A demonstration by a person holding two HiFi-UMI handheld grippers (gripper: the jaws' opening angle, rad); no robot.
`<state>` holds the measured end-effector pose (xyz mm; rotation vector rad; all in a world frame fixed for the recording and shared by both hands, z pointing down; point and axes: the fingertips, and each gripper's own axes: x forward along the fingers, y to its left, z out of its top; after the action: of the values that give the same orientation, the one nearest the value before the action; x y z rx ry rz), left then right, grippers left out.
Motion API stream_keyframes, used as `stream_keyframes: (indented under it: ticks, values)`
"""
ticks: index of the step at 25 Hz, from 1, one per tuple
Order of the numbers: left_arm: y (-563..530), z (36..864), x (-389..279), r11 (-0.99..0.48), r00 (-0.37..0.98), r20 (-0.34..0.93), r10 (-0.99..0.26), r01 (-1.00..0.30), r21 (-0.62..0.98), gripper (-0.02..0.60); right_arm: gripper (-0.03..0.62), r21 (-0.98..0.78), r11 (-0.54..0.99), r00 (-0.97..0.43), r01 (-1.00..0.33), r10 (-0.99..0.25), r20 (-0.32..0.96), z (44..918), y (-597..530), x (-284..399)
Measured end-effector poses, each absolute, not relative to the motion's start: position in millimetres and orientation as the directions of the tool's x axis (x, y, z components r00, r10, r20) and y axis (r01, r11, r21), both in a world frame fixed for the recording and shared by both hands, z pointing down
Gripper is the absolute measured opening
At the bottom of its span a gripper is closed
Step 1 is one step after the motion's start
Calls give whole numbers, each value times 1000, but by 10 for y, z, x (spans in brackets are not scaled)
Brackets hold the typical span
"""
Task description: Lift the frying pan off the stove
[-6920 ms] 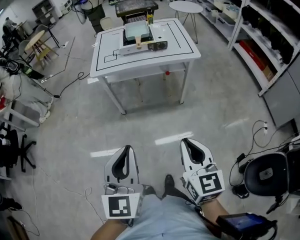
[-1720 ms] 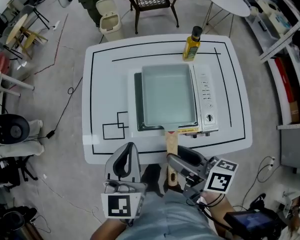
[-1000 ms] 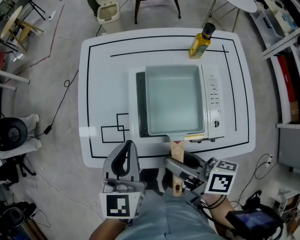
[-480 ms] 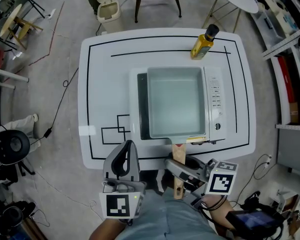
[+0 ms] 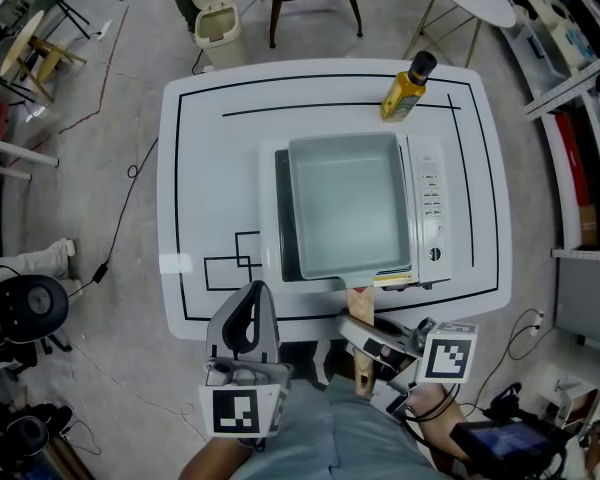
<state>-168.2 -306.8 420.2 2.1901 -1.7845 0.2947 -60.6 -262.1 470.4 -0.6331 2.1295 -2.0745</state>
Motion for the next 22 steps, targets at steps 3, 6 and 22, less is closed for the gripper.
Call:
stream_keyframes:
  ticks: [3, 6, 22]
  values:
    - [-3073, 4174, -1683, -184, 207, 334, -920, -978, 99, 17, 127, -977, -33, -904, -211, -374, 208, 4702, -2639, -594]
    - [-3069, 4144, -1679, -187, 208, 324, -923, -978, 94, 17, 124, -979, -48, -902, -200, -381, 203, 4697, -2639, -588]
    - [-2952, 3979, -1639, -192, 205, 308, -929, -979, 72, 17, 123, -984, -8, -887, -176, -433, 163, 4528, -2665, -514]
